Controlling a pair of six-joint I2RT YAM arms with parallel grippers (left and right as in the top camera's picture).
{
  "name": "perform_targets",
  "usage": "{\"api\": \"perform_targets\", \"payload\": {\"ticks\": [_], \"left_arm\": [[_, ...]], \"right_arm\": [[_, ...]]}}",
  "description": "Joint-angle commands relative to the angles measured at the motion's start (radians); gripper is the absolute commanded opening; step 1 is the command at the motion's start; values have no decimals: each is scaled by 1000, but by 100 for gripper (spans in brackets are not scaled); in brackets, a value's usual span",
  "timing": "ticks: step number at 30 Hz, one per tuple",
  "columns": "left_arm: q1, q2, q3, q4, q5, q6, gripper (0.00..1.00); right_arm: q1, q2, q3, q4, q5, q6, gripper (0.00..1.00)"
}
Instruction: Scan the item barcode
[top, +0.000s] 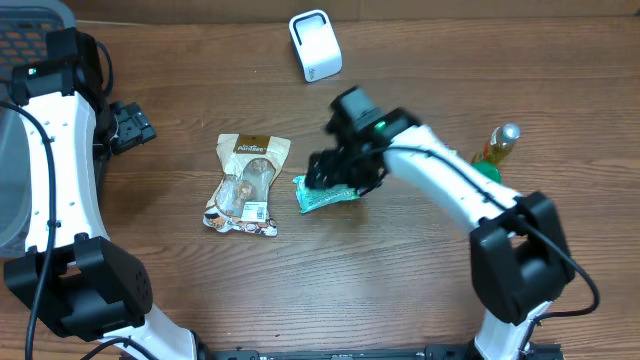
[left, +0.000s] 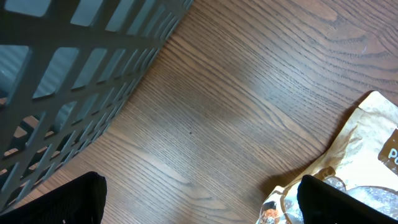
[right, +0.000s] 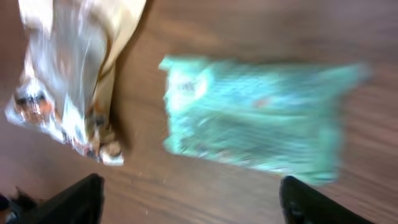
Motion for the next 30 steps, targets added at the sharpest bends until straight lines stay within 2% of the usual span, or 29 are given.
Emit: {"api": "perform_targets", "payload": {"ticks": [1, 5, 12, 24, 28, 29, 30], "left_arm": [[-2, 10, 18, 1, -13, 19, 99], [-2, 10, 18, 1, -13, 18, 100], [-2, 10, 18, 1, -13, 19, 99], [-1, 10, 17, 1, -13, 19, 100], [-1, 10, 18, 1, -13, 19, 99], [-1, 10, 18, 1, -13, 19, 100], [-3, 10, 17, 1, -13, 18, 99]], "right_arm": [[-68, -21, 16, -19, 2, -19, 100], [-117, -7, 10, -36, -7, -19, 100], [-119, 28, 10, -45, -7, -14, 100], [-119, 148, 10, -38, -37, 14, 94], [-119, 172, 5, -19, -37, 14, 83], [-119, 173, -7, -3, -39, 14, 76], [-119, 173, -13, 5, -46, 14, 73]]}}
